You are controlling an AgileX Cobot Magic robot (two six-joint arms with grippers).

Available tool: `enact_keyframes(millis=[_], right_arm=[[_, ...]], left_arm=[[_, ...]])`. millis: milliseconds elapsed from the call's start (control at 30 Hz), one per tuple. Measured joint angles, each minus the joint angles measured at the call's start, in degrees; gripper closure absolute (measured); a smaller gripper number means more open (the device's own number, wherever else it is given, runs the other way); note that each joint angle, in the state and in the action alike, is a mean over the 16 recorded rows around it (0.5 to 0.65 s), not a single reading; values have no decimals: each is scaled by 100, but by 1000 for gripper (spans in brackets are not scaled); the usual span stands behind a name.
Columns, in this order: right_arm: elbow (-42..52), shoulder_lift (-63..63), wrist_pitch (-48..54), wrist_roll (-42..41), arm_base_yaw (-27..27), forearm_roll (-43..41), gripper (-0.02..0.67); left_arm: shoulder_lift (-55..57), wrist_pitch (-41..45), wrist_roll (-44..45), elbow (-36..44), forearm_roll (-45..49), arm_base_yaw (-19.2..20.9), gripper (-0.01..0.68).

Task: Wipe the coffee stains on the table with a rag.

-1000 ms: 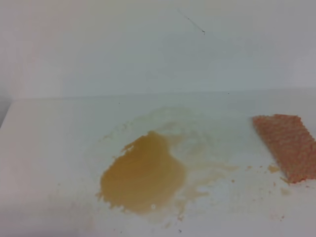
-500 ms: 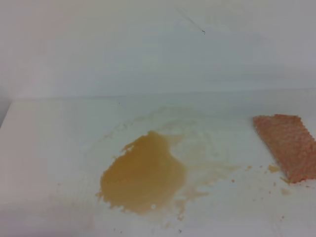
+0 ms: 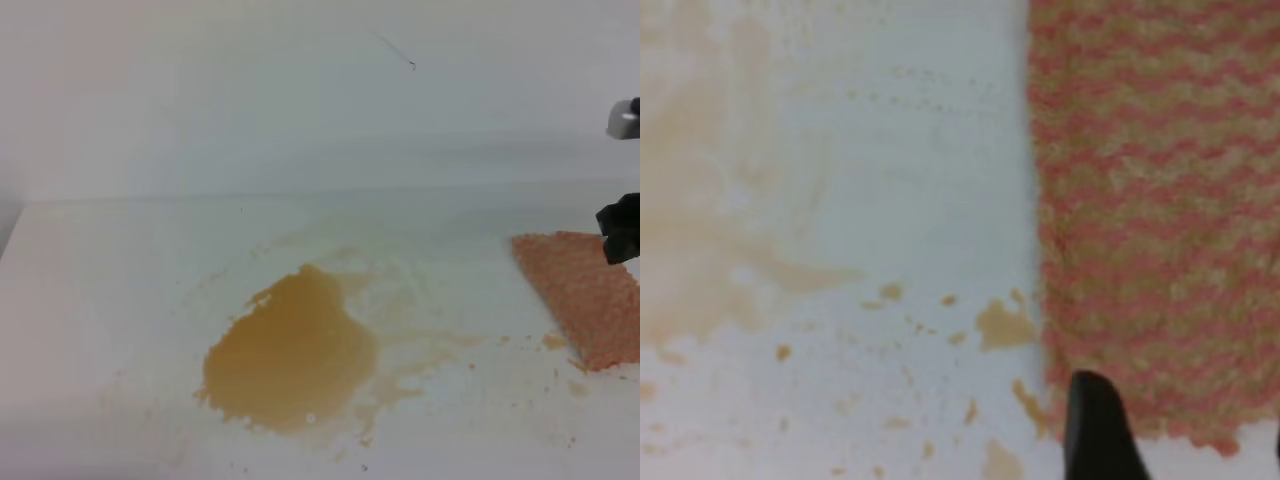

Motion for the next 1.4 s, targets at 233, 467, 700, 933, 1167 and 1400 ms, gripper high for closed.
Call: enact_keyframes(millis=[233, 467, 700, 933, 1167, 1400], right_arm=[[-111, 745, -285, -10, 0, 30, 260], [-167, 1421, -579, -14, 0, 17, 245], [-331, 1941, -754, -2, 1, -37, 247], [-523, 2259, -786, 102, 2, -176, 279], [-610, 2424, -722, 211, 2, -344, 377], [-640, 2486, -587, 119, -2, -365, 522]], left_arm=[[0, 0, 0, 0, 0, 0, 675], [0, 0, 0, 0, 0, 0, 675], [-10, -5, 0, 14, 0, 0, 675], [-10, -5, 0, 14, 0, 0, 675], [0, 0, 0, 0, 0, 0, 675], [0, 0, 0, 0, 0, 0, 675]])
